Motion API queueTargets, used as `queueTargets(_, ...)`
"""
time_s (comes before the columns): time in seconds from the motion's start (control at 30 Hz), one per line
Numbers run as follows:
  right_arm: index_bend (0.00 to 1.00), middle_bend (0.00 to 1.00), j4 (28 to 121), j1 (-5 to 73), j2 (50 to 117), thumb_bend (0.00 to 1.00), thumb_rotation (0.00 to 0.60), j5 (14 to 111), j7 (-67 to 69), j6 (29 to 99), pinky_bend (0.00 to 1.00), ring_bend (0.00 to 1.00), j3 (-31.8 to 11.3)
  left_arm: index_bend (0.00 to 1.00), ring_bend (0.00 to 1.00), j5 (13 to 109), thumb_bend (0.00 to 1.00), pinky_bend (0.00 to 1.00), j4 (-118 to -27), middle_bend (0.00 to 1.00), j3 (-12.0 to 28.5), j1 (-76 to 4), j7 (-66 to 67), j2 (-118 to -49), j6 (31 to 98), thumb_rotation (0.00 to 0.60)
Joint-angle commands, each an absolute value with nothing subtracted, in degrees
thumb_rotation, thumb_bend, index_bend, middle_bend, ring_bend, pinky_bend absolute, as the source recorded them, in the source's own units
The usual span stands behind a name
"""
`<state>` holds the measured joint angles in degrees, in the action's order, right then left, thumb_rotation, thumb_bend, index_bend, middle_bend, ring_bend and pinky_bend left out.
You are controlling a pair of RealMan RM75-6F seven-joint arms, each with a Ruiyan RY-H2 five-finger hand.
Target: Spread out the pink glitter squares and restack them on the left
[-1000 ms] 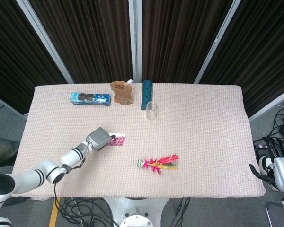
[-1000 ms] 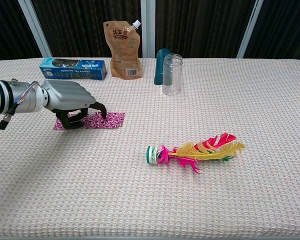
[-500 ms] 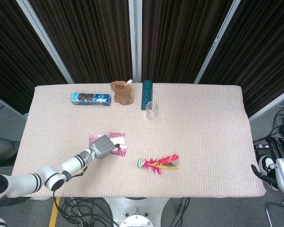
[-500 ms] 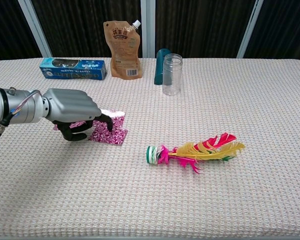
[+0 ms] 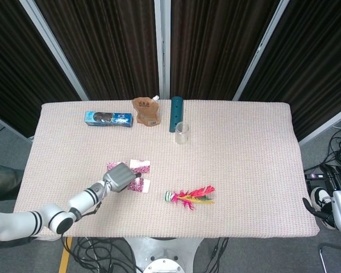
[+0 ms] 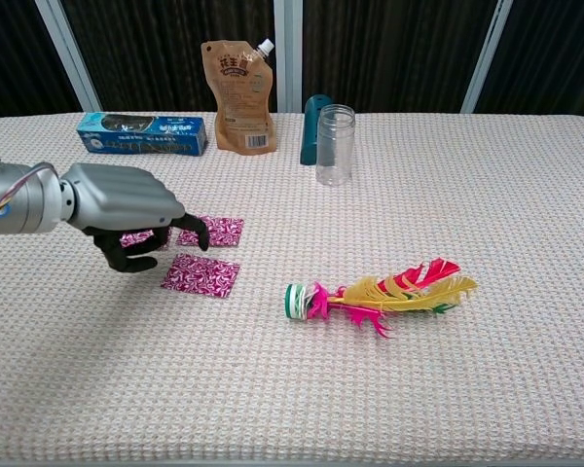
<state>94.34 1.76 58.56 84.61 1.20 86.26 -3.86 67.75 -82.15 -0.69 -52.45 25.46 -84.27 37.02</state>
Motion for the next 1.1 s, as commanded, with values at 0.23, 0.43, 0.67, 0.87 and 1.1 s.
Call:
queueTargets(0.23,0.08,0.08,94.25,1.57,58.6,0.19,0.38,84.69,1.43,86.35,0.0,0.0,-3.75,0.28,0.89,63.25,0.37,0.86,-72.08,0.85,4.21,-50.58,20.33,-90.9,41.79,0.6)
queueTargets(0.43,0.08,0.08,94.06,1.63,58.63,0.19,0.377,84.43,1.59,86.07,0.0,0.0,-3.84,0.3,0.9,57.91,0.24,0.87,-67.21,0.86,5.84,-51.28,19.07,-94.74,38.59,0.6)
queueTargets(0.67,0.08,0.08,93.71,1.89,58.88,0.19,0.376,84.05,1.65,85.4,0.0,0.0,-3.92,0.35,0.9,53.84,0.24,0.87,-63.27,0.87,7.06,-52.2,21.05,-98.73,38.87,0.6)
queueTargets(0.87,0.08,0.08,93.49,1.96,58.93,0.19,0.376,83.69,1.77,85.07,0.0,0.0,-3.99,0.35,0.91,51.66,0.24,0.87,-61.34,0.87,8.06,-53.59,21.7,-100.25,37.46,0.6)
queueTargets(1.1,0.08,0.07,93.17,1.81,58.83,0.19,0.372,83.26,2.13,85.0,0.0,0.0,-4.06,0.37,0.91,49.97,0.26,0.87,-58.71,0.87,7.61,-54.38,23.02,-102.47,36.33,0.6)
